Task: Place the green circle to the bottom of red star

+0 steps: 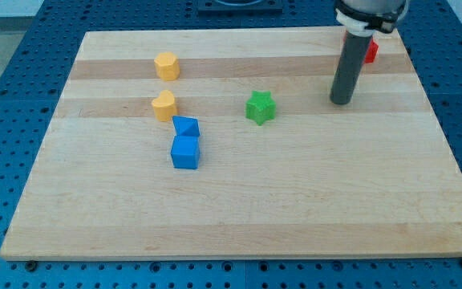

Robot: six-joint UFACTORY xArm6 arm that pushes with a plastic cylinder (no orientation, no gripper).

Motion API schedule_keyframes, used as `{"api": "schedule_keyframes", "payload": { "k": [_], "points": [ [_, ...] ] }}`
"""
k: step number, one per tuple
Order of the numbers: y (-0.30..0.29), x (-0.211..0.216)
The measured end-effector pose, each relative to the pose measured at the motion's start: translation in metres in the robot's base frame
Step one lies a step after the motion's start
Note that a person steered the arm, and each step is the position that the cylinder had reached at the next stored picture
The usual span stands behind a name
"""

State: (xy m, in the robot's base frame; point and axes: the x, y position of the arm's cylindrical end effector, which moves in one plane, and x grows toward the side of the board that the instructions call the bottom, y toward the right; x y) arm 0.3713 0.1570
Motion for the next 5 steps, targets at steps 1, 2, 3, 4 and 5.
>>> {"api": "schedule_keyframes", "payload": {
  "k": [1,2,3,4,5],
  "points": [
    [-0.001,-0.014],
    [-0.015,-0.016],
    [-0.027,-0.025],
    [-0.027,-0.038],
    [-0.009,-0.038]
  ]
}}
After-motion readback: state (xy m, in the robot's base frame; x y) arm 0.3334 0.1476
